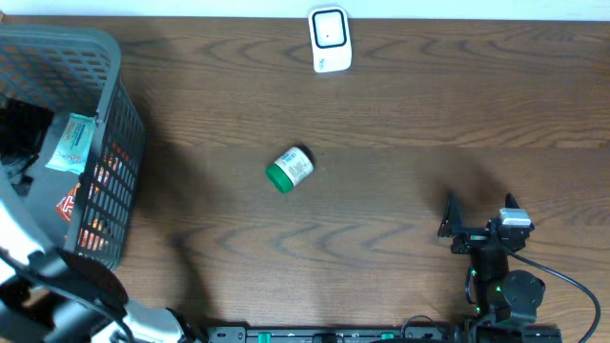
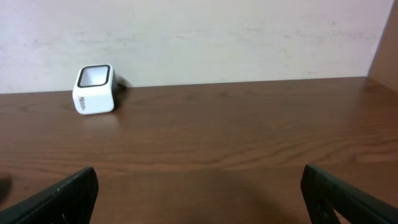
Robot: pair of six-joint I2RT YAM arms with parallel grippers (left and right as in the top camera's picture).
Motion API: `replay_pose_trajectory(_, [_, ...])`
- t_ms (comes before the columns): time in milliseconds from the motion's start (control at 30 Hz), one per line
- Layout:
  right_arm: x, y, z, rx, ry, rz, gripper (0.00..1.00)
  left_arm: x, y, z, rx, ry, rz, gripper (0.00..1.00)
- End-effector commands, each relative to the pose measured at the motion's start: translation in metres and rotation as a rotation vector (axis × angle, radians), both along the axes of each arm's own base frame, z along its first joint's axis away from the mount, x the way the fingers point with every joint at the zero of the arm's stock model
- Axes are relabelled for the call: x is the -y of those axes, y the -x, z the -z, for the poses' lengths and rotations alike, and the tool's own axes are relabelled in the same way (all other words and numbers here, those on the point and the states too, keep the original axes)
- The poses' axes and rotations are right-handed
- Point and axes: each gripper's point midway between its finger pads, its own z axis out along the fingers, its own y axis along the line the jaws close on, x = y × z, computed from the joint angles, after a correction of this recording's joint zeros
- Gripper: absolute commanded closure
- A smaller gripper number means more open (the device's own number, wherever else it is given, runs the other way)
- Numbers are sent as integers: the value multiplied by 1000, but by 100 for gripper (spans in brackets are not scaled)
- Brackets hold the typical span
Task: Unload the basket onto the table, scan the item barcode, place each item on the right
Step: 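Return the left gripper into the basket above the red TOP bar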
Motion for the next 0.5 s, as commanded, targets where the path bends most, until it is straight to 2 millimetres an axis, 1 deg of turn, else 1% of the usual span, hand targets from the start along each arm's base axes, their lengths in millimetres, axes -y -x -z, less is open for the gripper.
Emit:
replay_pose_trajectory(0, [-2, 0, 0, 1, -12, -8, 1, 9, -3, 30, -51, 123, -67, 2])
replay_pose_trajectory(33, [-2, 0, 0, 1, -12, -8, 1, 11, 5, 44, -109, 180, -197, 2])
replay_pose_trajectory(100, [-2, 0, 0, 1, -12, -8, 1, 14, 18, 59, -188, 229, -360, 2])
replay_pose_trajectory(200, [-2, 0, 0, 1, -12, -8, 1, 19, 24, 78, -249, 263, -505, 2])
replay_pose_trajectory(333, [-2, 0, 0, 1, -12, -8, 1, 25, 27, 96, -302, 264, -615, 2])
replay_pose_trajectory(467, [-2, 0, 0, 1, -12, -8, 1, 27, 27, 108, -329, 211, -695, 2])
